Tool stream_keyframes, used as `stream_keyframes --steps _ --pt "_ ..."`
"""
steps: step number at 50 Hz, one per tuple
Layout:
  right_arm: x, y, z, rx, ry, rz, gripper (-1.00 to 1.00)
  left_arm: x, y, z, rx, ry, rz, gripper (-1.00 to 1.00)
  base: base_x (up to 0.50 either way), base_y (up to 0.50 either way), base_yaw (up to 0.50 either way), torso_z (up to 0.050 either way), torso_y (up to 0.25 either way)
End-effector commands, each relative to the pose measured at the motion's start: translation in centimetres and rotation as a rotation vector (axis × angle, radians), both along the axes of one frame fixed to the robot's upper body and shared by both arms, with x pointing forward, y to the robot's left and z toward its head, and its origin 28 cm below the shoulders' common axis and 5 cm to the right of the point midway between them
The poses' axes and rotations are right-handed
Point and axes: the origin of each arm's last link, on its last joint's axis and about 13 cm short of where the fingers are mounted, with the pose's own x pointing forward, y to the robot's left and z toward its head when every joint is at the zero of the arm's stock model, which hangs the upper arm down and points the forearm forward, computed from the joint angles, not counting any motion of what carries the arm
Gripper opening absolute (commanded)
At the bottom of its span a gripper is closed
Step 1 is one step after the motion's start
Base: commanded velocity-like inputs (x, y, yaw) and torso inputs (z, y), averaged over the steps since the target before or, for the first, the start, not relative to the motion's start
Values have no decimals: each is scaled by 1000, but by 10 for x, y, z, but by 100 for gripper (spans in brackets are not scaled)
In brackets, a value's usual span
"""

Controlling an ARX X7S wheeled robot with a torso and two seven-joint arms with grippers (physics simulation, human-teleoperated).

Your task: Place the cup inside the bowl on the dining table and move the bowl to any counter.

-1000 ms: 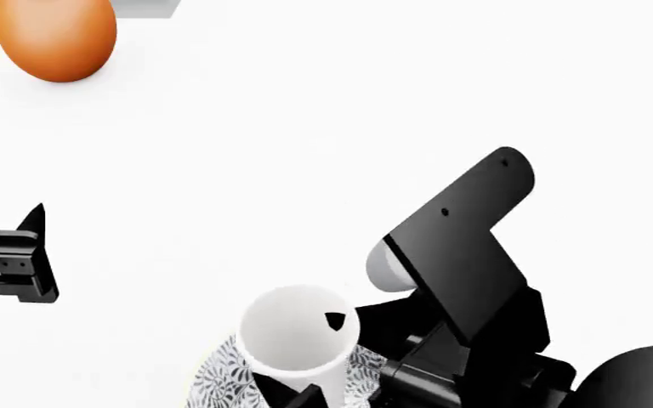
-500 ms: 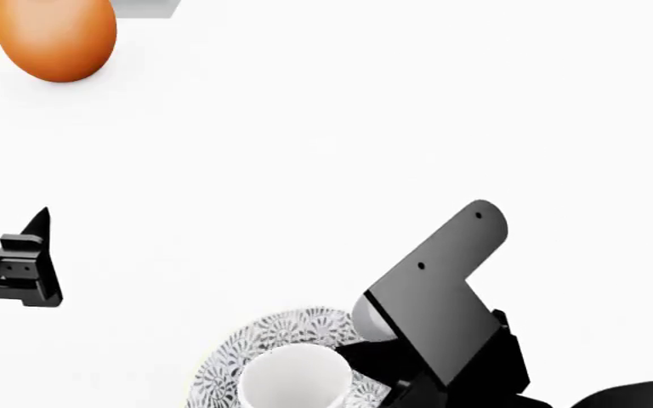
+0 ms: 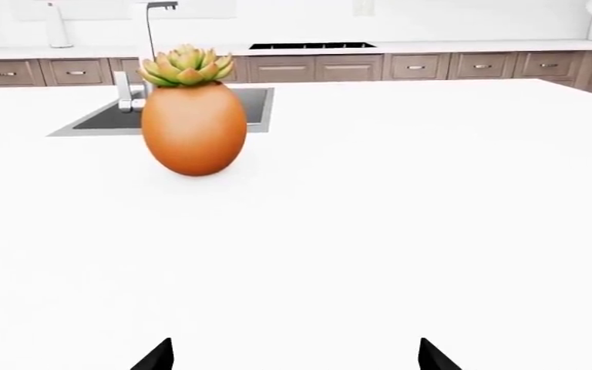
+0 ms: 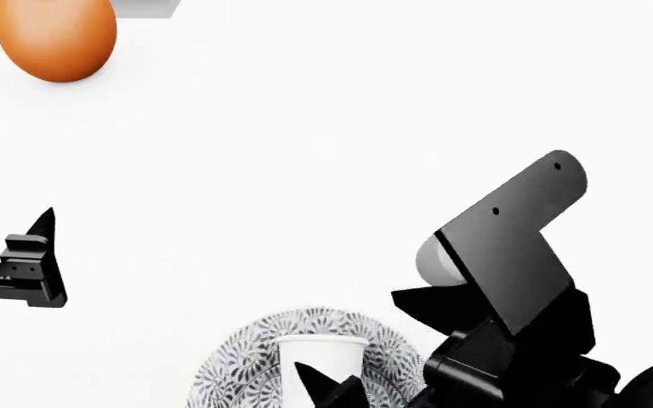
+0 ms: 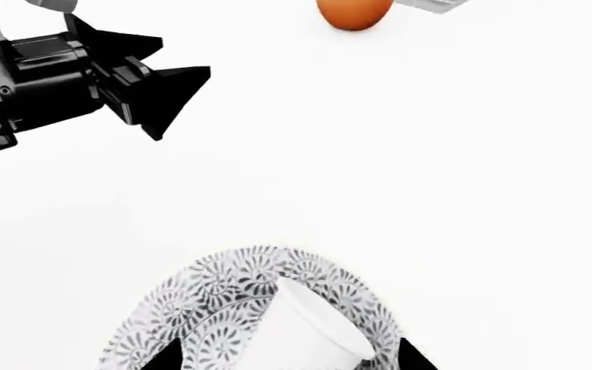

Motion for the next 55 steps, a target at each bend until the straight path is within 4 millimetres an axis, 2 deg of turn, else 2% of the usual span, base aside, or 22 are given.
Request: stream_keyframes --steps 1,7,14,30,55 --pt "2 -24 4 46 1 -126 100 1 -2 0 -1 0 -6 100 0 0 0 0 0" --pt "3 -42 -9 71 63 -218 100 1 -2 -1 -3 2 -5 100 0 0 0 0 0" --pt "2 -49 -23 113 166 -237 100 1 -1 -1 -1 2 -4 100 0 0 0 0 0" --pt "18 -38 -54 176 311 -204 100 0 -1 -3 7 7 -6 100 0 0 0 0 0" --pt "36 -30 -67 177 368 -175 100 -2 1 -6 -2 10 0 100 0 0 0 0 0"
